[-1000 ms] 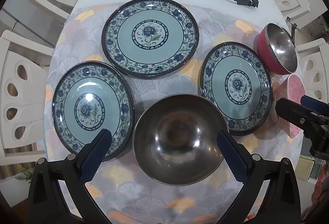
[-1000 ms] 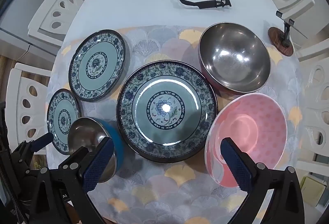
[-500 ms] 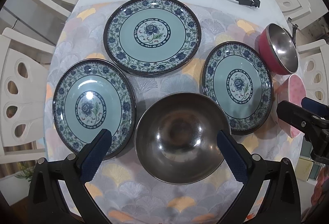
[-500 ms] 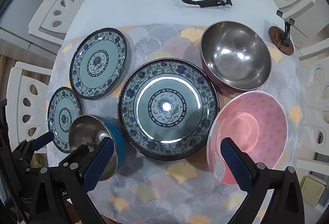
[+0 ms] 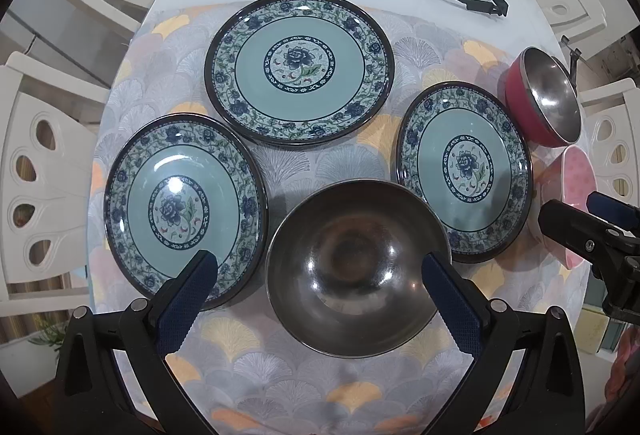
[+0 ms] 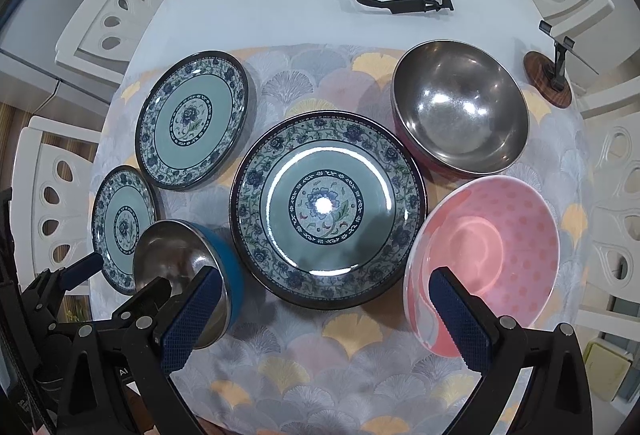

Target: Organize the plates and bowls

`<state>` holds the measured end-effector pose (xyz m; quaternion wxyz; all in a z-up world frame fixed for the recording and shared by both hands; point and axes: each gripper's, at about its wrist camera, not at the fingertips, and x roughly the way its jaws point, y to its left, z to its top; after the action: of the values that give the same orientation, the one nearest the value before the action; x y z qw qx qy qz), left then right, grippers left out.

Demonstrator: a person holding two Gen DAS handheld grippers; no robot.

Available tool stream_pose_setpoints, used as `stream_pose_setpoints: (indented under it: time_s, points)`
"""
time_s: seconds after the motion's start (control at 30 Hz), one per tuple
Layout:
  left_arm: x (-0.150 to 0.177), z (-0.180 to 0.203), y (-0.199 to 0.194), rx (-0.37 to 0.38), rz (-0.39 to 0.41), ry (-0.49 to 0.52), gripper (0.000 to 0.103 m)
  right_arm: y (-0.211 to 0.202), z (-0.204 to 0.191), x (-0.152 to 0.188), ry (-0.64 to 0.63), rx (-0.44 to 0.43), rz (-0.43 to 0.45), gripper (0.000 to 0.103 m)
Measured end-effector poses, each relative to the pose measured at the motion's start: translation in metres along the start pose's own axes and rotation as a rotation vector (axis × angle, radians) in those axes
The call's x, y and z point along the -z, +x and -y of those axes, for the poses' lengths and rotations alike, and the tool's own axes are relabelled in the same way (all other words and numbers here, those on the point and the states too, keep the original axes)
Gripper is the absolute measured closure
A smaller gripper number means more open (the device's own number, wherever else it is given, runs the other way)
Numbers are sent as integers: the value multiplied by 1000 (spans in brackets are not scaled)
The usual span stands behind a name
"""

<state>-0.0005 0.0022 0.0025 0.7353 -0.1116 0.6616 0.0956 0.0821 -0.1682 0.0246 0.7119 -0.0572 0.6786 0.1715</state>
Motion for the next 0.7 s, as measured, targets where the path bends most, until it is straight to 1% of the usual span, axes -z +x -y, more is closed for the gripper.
stream_pose_setpoints:
  time_s: [0.7]
  points:
    - [-1,3,0,-11,-2,-2,1,-1,-2,0,-6,1,-2,0]
